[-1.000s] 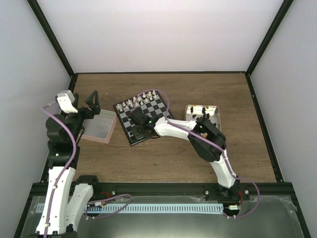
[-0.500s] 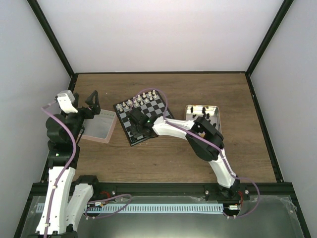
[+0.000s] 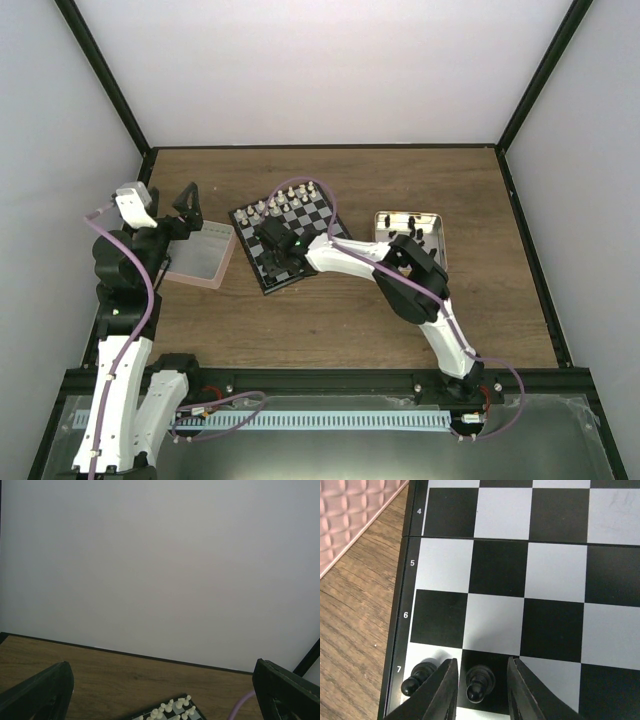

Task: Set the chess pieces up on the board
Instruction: Place the chess piece on the chessboard, then pick up the chess piece from the storage box.

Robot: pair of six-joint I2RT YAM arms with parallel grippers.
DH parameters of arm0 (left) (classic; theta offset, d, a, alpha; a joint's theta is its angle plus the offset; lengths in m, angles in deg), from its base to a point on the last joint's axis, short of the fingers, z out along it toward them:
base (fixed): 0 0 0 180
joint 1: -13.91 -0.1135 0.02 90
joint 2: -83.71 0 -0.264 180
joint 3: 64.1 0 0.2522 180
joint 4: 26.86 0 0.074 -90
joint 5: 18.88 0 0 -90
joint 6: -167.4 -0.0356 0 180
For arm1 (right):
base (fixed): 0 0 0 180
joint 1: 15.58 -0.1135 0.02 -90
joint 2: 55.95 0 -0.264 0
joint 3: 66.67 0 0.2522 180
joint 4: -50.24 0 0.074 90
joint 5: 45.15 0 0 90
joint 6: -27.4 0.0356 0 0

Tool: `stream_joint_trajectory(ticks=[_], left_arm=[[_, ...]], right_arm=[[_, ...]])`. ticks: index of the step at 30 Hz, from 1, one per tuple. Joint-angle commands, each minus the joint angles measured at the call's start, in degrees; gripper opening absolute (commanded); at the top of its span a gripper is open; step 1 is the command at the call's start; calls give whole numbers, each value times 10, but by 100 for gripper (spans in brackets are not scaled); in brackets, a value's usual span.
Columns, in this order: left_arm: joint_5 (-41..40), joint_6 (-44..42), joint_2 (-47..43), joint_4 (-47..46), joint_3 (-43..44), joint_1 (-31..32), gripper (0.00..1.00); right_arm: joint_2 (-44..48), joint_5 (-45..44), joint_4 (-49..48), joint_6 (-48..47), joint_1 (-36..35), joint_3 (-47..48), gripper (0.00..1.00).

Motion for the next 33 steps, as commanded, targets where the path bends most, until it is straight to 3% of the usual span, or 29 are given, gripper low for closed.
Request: stream_joint_trajectory(ticks=[1, 6, 11, 16, 22, 27, 33], left_arm=[[4, 1, 0, -14, -4, 2, 100], [3, 1, -1, -14, -5, 2, 100], [3, 1, -2, -14, -5, 2, 100], [4, 1, -2, -14, -5, 2, 100], [6, 2, 0, -15, -5, 2, 100], [10, 3, 4, -16, -6, 2, 100], [7, 2, 7, -15, -5, 2, 100]], right_arm=[[45, -5, 8, 14, -2, 22, 30], [110, -32, -4, 40, 10, 4, 32], [199, -51, -33, 70, 65, -71, 33], [301, -97, -54, 91, 154, -184, 39], [393, -65, -82, 93, 308, -306, 44], [388, -22, -113, 77, 388, -348, 44], [305, 6, -149, 7, 405, -339, 39]])
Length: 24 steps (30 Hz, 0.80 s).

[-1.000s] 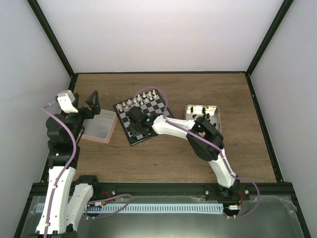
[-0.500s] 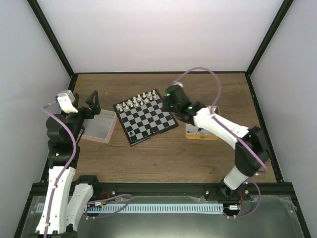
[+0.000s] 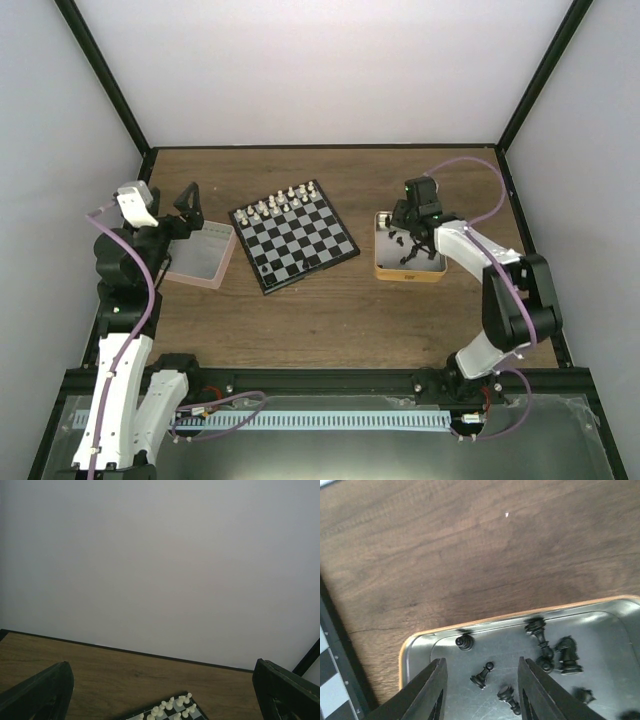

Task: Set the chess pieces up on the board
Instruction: Pick up the chess piece from the storage box.

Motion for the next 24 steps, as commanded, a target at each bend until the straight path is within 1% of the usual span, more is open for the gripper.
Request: stream_joint_trajectory(ticks=[1, 3, 6, 16, 24], left_arm=[[5, 2, 0, -15, -5, 2, 100], [6, 2, 1, -15, -5, 2, 100], [6, 2, 1, -15, -5, 2, 100], [6, 2, 0, -15, -6, 2, 100], [7, 2, 1, -16, -5, 2, 100]], right_arm=[[-52, 27, -41, -56, 3, 12, 37], [-68, 31, -57, -68, 3, 12, 33], [-94, 35, -54, -76, 3, 24, 30], [-165, 41, -62, -103, 3, 57, 30], [-189, 41, -70, -108, 2, 71, 30]])
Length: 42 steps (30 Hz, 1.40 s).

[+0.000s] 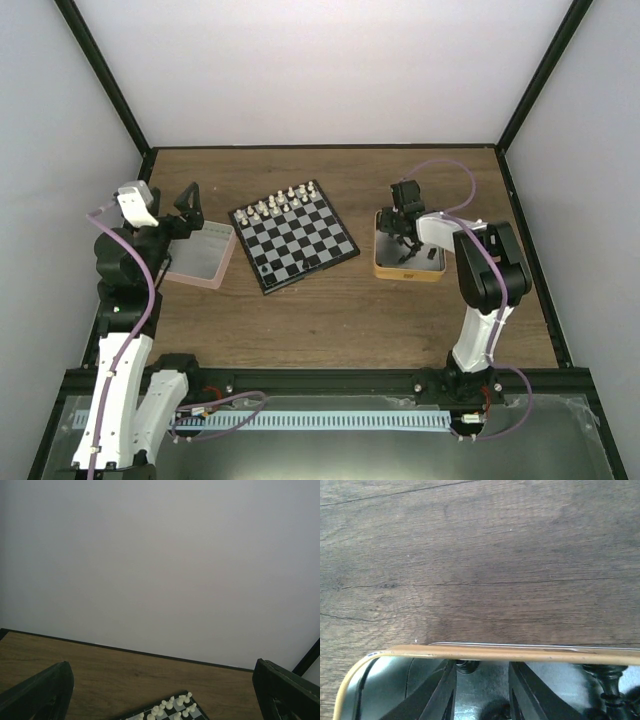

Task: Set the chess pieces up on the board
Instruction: Pick up the chess piece from the storage box.

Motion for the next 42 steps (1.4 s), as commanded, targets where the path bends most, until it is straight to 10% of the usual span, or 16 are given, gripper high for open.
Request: stream_joint_trajectory(ticks=[1, 18, 42], left_arm=[[7, 2, -1, -16, -5, 2, 100], [7, 1, -1, -16, -5, 2, 100], [5, 0, -1, -15, -5, 2, 100]], right_arm=[[-17, -2, -10, -10, 0, 26, 29], [-32, -80, -20, -10, -34, 37, 30], [-43, -128, -67, -30, -52, 44, 4]])
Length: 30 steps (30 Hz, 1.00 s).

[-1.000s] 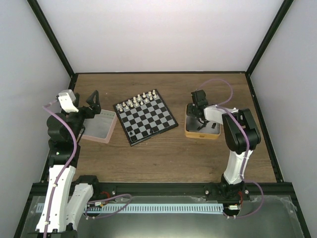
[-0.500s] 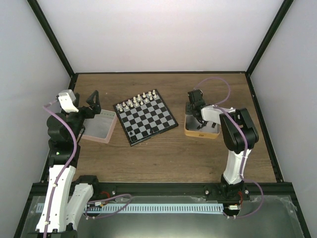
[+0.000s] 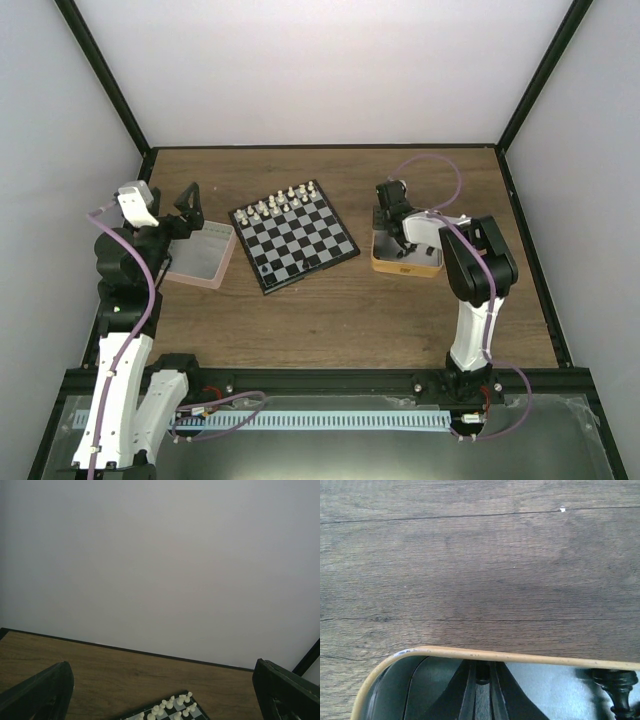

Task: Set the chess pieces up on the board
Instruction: Pick up the chess piece from the storage box, then place the chess piece on the chessboard.

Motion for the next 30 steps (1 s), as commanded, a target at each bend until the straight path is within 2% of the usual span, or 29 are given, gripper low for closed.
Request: stream_joint_trajectory(ticks=[1, 12, 19, 24, 30], left_arm=[[6, 0, -1, -15, -4, 2, 100], [7, 0, -3, -15, -4, 2, 100], [7, 0, -5, -16, -5, 2, 100], [7, 1, -4, -16, -6, 2, 100], [8, 1, -5, -17, -5, 2, 100]], right_arm=[[12, -17, -18, -2, -10, 10, 4], [117, 11, 32, 44, -23, -50, 4], [180, 50, 61, 58, -45, -52, 4], [200, 79, 72, 64, -101, -40, 5], [175, 95, 81, 67, -198, 4, 5]])
